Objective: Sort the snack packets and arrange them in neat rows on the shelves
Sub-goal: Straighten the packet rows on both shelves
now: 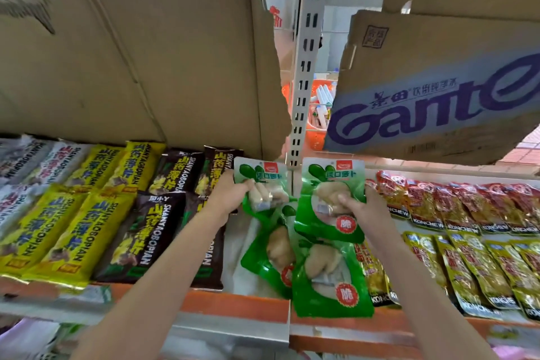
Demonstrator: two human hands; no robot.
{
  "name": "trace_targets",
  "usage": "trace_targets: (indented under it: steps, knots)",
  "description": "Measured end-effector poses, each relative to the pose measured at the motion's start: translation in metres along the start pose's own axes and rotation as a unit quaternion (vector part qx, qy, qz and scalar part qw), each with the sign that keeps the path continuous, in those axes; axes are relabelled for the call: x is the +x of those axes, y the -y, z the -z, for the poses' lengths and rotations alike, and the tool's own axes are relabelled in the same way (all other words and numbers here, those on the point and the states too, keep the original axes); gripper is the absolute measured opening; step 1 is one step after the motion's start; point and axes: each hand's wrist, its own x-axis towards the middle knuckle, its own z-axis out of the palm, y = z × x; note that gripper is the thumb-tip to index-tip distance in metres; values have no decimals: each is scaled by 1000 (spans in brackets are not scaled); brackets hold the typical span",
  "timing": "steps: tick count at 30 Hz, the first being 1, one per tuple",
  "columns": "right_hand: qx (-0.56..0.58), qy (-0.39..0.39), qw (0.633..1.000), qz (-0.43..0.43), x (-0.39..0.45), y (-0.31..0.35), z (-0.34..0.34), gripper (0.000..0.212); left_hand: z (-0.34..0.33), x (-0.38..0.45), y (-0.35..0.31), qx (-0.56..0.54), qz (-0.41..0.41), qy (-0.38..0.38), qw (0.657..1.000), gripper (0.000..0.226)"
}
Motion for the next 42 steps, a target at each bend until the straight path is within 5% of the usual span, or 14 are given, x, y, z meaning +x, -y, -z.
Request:
trace_targets:
  steps: [6, 10, 15, 19, 22, 24, 28, 31, 37, 42]
  knots:
    - [60, 13, 998, -2, 23, 17, -7, 22, 28, 7, -24, -110, 18, -22, 993, 24]
    - [74, 22, 997, -15, 27, 16, -7, 21, 13, 7, -18, 61, -23, 30, 997, 21]
    - [39, 23, 999, -26, 38, 12, -19, 18, -14, 20, -9, 225, -49, 4, 973, 31]
    - [-218, 19, 975, 26, 46, 4, -38, 21, -23, 22, -1, 385, -105, -17, 917, 60]
    - [-424, -22, 905, 28, 47, -9, -43, 67, -30, 8, 6, 457, -182, -26, 870, 57]
    - [-460, -41, 885, 62, 40, -8, -40, 75, -33, -11, 12, 451, -194, -1, 871, 47]
    - [-458, -33, 877, 142, -1, -6, -16, 42, -26, -52, 33, 468, -182, 15, 865, 51]
    - [-478, 18, 874, 85, -41, -14, 7, 30, -18, -73, 45, 474, -135, 38, 869, 51]
    - [-552, 17, 834, 0, -72, -25, 0, 70, -29, -72, 35, 400, -37, 71, 913, 58]
    - [-569, 12, 822, -5, -82, -33, -18, 75, -29, -59, 33, 419, -22, 82, 904, 63]
